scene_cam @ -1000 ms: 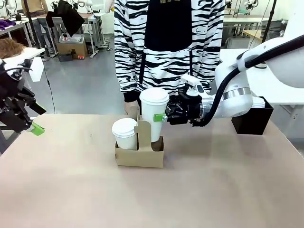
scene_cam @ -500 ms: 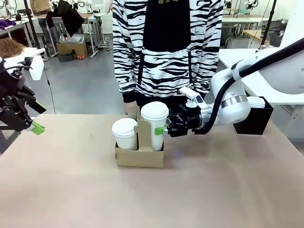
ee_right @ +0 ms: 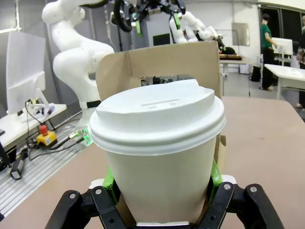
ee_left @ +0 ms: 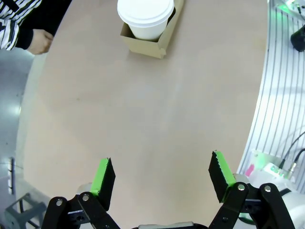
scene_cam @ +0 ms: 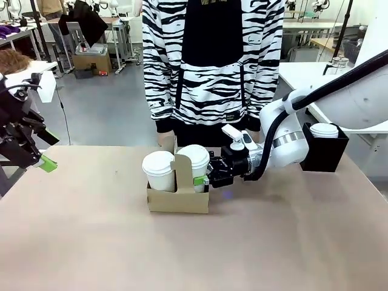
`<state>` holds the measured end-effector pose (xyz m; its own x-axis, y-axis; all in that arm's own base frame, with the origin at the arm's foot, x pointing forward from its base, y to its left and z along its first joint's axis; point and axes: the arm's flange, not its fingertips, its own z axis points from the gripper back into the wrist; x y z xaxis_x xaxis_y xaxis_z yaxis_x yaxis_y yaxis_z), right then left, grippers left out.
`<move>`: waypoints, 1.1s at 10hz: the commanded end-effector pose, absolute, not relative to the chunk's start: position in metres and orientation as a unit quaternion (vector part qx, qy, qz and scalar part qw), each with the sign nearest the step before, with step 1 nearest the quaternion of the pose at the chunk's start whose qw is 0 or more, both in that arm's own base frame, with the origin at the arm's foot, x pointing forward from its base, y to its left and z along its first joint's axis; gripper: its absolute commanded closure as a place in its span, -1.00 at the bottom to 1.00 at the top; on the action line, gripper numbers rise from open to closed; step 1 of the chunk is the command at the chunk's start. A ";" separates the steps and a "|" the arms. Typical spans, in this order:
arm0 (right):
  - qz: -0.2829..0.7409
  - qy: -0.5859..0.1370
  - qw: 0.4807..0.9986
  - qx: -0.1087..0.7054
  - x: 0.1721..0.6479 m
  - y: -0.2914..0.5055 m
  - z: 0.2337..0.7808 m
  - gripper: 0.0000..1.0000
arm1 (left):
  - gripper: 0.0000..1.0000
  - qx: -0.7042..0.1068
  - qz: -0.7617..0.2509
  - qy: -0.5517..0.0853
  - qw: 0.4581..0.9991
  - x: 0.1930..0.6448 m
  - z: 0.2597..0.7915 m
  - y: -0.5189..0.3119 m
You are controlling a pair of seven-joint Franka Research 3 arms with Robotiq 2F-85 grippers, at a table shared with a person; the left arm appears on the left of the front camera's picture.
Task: Pour a drink into a cup and package it in a carrier.
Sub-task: Insert the held 600 ml Paper Cup into the Cup Carrier.
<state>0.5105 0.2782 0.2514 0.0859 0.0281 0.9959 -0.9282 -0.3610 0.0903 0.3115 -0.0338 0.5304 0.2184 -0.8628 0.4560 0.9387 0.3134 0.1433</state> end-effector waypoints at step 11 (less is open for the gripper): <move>0.614 -0.373 0.543 0.435 0.523 0.169 0.325 -1.00 | -0.96 -0.090 -0.575 -0.235 0.779 0.310 0.530 -0.035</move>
<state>0.5380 0.1818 0.3106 -0.0792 0.2620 0.9618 -0.9819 -0.1872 -0.0299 0.3115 -0.0336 0.5304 0.2190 -0.8626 0.4561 0.9387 0.3138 0.1428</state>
